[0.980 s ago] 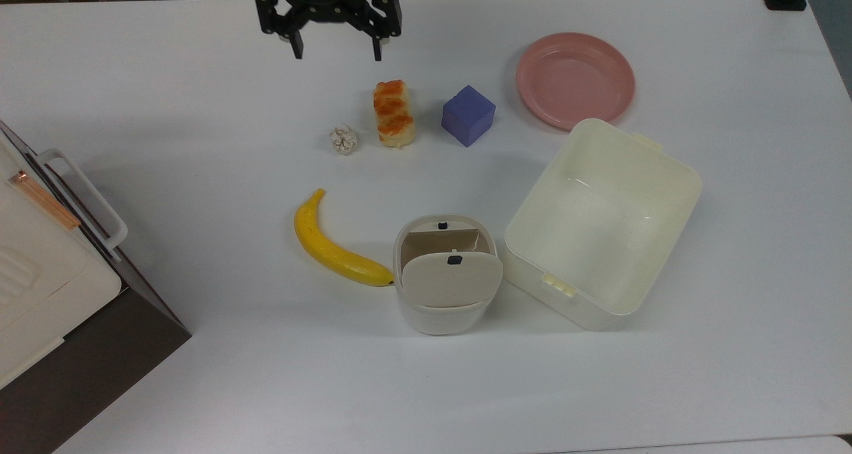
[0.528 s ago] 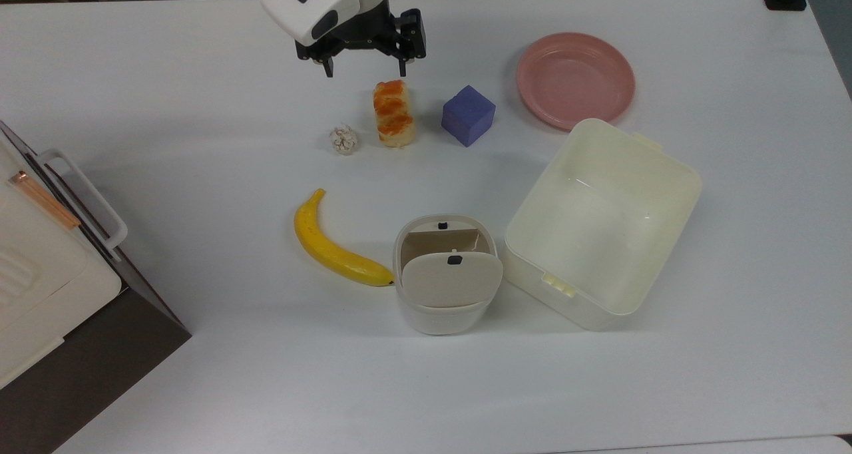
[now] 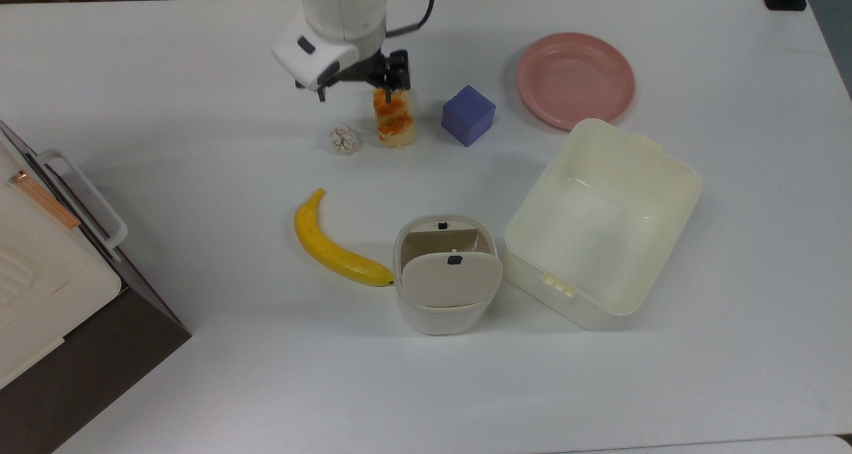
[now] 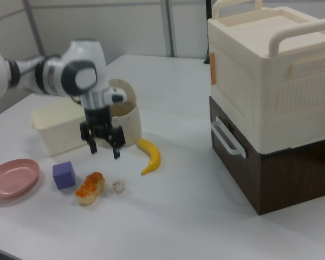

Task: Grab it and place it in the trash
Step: 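Move the open gripper over the small white round object, then lower the gripper and close it on the small white object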

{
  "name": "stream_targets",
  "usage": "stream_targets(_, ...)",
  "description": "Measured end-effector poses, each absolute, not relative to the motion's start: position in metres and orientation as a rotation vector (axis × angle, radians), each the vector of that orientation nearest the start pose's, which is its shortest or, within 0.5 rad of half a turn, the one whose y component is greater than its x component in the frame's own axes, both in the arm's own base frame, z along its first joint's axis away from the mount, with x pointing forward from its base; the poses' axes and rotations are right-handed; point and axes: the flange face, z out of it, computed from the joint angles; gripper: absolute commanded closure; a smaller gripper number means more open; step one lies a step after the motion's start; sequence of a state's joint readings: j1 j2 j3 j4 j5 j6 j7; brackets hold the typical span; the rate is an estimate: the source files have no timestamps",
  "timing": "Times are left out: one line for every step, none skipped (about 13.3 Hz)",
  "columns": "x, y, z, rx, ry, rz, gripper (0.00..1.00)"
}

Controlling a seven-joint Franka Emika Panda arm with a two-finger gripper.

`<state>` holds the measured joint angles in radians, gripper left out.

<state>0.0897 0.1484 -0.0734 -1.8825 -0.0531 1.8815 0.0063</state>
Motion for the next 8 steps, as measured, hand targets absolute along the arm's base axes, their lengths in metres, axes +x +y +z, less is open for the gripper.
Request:
stream_targets(0.578,0.006,0.401,-3.203,-0.058,0.213,0.02)
stream_targets(0.576,0.005,0.388,-3.208,-0.064,0.192,0.03)
stream_targets(0.575,0.003,0.38,-3.212,-0.065,0.173,0.04)
stream_targets(0.574,0.001,0.375,-3.215,-0.062,0.159,0.06)
stream_targets(0.574,-0.002,0.373,-3.216,-0.056,0.156,0.08)
stream_targets(0.574,-0.004,0.371,-3.216,-0.051,0.16,0.1)
stream_targets(0.574,-0.005,0.37,-3.216,-0.049,0.165,0.1)
stream_targets(0.575,-0.005,0.365,-3.216,-0.05,0.166,0.13)
